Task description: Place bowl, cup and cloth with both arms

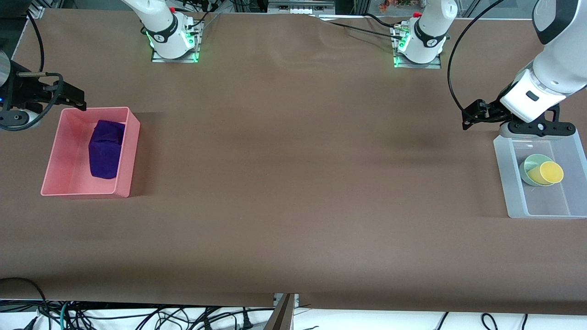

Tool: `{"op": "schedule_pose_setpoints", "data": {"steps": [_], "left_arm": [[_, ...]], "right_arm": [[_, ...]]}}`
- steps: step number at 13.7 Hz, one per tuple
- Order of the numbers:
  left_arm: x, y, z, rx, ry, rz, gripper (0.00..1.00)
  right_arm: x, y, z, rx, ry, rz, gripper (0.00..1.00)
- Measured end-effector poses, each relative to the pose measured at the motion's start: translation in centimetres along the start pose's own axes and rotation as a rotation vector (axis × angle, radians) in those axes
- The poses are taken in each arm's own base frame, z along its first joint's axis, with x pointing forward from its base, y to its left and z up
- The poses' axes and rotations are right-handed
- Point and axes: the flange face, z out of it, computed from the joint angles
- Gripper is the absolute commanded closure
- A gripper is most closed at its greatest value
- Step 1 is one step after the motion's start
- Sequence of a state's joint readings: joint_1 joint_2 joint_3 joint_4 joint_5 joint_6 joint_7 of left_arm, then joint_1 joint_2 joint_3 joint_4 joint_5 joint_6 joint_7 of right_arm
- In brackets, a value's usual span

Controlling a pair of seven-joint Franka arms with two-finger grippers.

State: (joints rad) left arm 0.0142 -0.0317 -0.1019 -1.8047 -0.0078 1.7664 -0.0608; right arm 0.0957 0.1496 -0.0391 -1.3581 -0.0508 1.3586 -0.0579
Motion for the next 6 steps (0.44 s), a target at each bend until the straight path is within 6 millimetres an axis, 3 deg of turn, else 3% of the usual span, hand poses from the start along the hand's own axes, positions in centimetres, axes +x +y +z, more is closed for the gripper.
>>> {"op": "schedule_pose_setpoints", "data": {"steps": [6], "left_arm": [[0.06, -0.88, 0.0, -0.002, 0.001, -0.02, 0.0]], "right_arm": [[0.0, 0.04, 0.0, 0.0, 0.0, 0.001, 0.0]]}}
